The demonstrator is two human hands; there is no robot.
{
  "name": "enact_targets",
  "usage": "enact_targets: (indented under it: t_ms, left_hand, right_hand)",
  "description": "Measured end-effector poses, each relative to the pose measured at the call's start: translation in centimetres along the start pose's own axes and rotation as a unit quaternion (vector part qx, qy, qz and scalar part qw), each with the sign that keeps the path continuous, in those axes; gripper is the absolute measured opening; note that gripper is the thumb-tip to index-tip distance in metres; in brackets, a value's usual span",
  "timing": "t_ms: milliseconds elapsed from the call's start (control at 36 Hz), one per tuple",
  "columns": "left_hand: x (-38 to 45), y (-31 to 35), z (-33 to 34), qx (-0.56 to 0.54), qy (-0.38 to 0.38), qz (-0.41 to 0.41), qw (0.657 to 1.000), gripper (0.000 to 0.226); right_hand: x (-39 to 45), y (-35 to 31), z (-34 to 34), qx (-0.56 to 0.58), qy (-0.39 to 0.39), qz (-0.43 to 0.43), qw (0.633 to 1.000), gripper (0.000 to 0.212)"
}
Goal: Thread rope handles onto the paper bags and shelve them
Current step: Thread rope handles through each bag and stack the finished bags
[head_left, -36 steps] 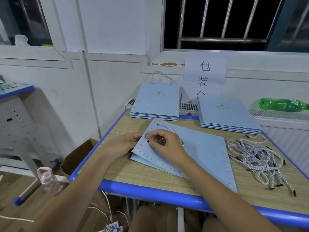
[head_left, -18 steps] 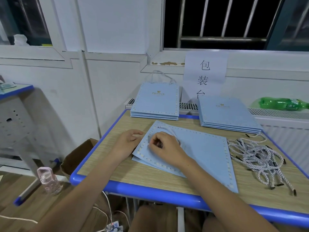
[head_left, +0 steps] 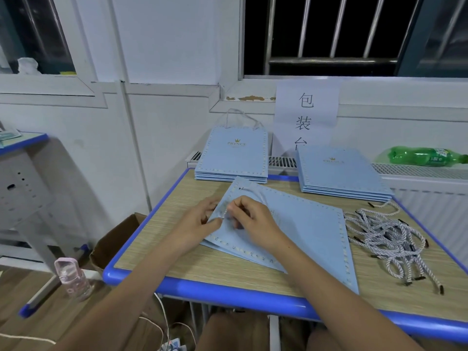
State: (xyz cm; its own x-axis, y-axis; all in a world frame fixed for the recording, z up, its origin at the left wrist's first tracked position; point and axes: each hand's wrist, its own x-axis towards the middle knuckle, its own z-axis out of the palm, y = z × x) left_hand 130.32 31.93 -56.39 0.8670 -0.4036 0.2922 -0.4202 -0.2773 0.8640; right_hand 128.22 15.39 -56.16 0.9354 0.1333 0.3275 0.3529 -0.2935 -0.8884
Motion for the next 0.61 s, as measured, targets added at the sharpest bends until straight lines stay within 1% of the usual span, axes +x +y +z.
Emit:
enact_targets:
  t_ms: [56,83,139,167,222,250,278,306,361,417,444,472,528,583,611]
  left_hand:
    - [0.1,-0.5,0.0,0.078,0.010,0.030,0.996,0.050]
    - [0.2,-0.8,0.0,0.114,0.000,0.034,0.993,0.046]
    - [0.5,-1.0,0.1,0.185,-0.029,0.026,0.982,0.025]
    - [0.7,-0.9,0.3,0.225,-0.039,0.023,0.973,0.030]
    - [1.5,-0.6,0.8,0.284,-0.052,0.027,0.957,0.054]
    - [1.9,0.1,1.0,0.305,-0.052,0.029,0.950,0.061]
    - [2.3,0.9,1.3,0.303,-0.053,0.021,0.951,0.060]
    - [2.7,1.8,1.5,0.275,-0.053,0.007,0.960,0.049]
    - [3.4,3.2,1.6,0.164,-0.063,-0.039,0.984,0.023]
    - [4.2,4.3,1.3,0.025,-0.077,-0.092,0.992,0.020]
    - [4.6,4.7,1.0,-0.059,-0.070,-0.114,0.989,0.020]
    - [5.0,4.9,0.6,-0.143,-0.047,-0.131,0.980,0.019]
    - [5.9,4.7,-0.4,-0.266,0.040,-0.161,0.950,0.015]
    - [6.8,3.6,-1.9,-0.334,0.136,-0.186,0.914,0.012]
    - [7.2,2.7,-2.8,-0.346,0.179,-0.198,0.900,0.011]
  right_hand:
    - [-0.1,-0.1,0.0,-0.026,0.002,-0.022,0.999,0.019]
    - [-0.1,0.0,0.1,-0.052,-0.004,-0.033,0.998,0.018]
    - [-0.1,0.1,0.3,-0.122,-0.028,-0.055,0.991,0.014]
    - [-0.1,0.2,0.5,-0.152,-0.035,-0.069,0.985,0.013]
    - [0.0,0.3,0.5,-0.172,-0.018,-0.100,0.980,0.012]
    - [0.1,0.3,0.5,-0.171,0.003,-0.117,0.978,0.014]
    - [0.2,0.2,0.3,-0.171,0.030,-0.135,0.976,0.019]
    - [0.3,0.2,0.2,-0.172,0.064,-0.149,0.972,0.025]
    - [0.4,0.4,0.1,-0.159,0.146,-0.148,0.965,0.038]
    - [0.5,0.5,0.0,-0.123,0.212,-0.102,0.964,0.041]
    - [0.4,0.5,-0.1,-0.104,0.226,-0.068,0.966,0.039]
    - [0.5,0.5,-0.2,-0.093,0.229,-0.032,0.968,0.034]
    - [0.4,0.5,-0.3,-0.106,0.211,0.029,0.971,0.031]
    - [0.5,0.7,-0.4,-0.138,0.173,0.059,0.973,0.036]
    - [0.6,0.8,-0.4,-0.155,0.151,0.065,0.974,0.038]
